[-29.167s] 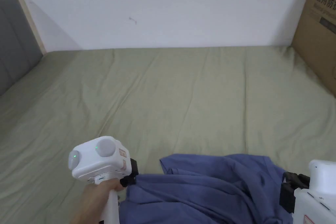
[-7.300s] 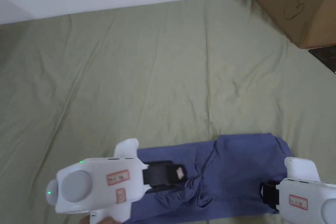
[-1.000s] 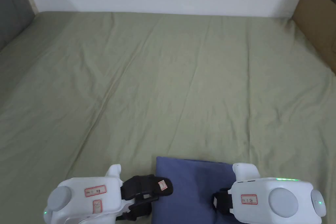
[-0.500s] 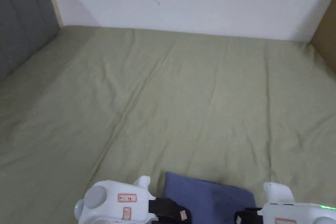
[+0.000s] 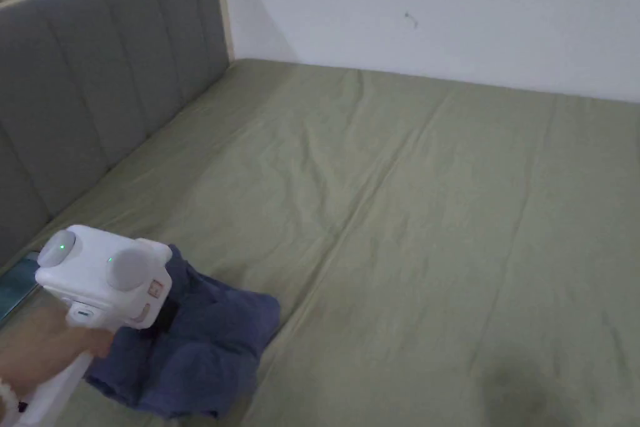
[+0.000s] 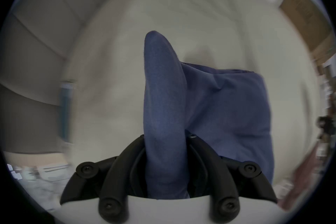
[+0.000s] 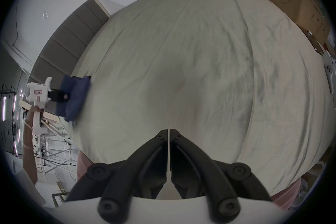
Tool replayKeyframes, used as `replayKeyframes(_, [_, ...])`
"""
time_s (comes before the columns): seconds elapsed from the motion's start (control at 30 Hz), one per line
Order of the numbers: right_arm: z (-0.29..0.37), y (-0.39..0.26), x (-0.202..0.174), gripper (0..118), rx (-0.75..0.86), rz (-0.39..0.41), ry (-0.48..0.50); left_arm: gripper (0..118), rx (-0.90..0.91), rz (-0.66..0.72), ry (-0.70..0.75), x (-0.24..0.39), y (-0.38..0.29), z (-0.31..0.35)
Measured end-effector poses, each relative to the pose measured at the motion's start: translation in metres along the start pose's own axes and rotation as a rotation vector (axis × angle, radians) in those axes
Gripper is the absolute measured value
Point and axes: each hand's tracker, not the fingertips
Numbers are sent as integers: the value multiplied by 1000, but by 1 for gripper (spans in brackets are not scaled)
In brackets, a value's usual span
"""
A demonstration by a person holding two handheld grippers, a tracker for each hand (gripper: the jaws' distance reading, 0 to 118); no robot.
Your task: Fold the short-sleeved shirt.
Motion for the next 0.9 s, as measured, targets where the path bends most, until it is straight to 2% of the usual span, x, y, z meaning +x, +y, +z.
replayKeyframes(0.07, [-4,0,-2,2,-14,2,-10,24,-20,-71,212,-20,4,-11])
replayKeyframes(0.13, [-8,0,-3,2,-26,-1,-16,26,-31,-112,362,-36,2,-21])
replayKeyframes(0.2, [-11,1,-4,2,-36,1,-16,49,-27,-171,478,-44,-3,-33])
replayKeyframes(0.23, [-12,1,-5,2,-40,3,-18,66,-36,-169,469,-47,-5,-34])
replayKeyframes(0.27, [-13,1,-7,2,-42,6,-19,89,-35,-137,442,-53,-6,-34])
replayKeyframes(0.3, [-14,1,-7,2,-44,10,-19,98,7,-64,397,-56,-9,-28])
replayKeyframes(0.37, [-14,2,-7,2,-46,12,-15,98,77,56,329,-58,-14,-16])
replayKeyframes(0.43, [-14,3,-8,2,-46,11,-8,98,97,120,320,-55,-13,-1])
replayKeyframes(0.47, [-13,3,-8,2,-44,13,-5,93,103,132,299,-50,-14,6])
replayKeyframes(0.5, [-10,2,-9,2,-39,15,-3,81,123,147,247,-43,-15,16])
replayKeyframes(0.53, [-8,2,-9,2,-34,18,3,53,151,164,197,-37,-15,24])
replayKeyframes(0.57, [-6,1,-8,2,-30,20,8,2,178,187,123,-25,-19,36])
replayKeyframes(0.67, [2,-2,-1,2,-10,1,23,0,261,233,-5,18,-34,64])
replayKeyframes(0.77, [12,-7,10,2,16,-23,41,0,307,191,-134,79,-58,93])
replayKeyframes(0.9, [30,-15,22,2,52,-29,43,0,378,159,-190,143,-77,125])
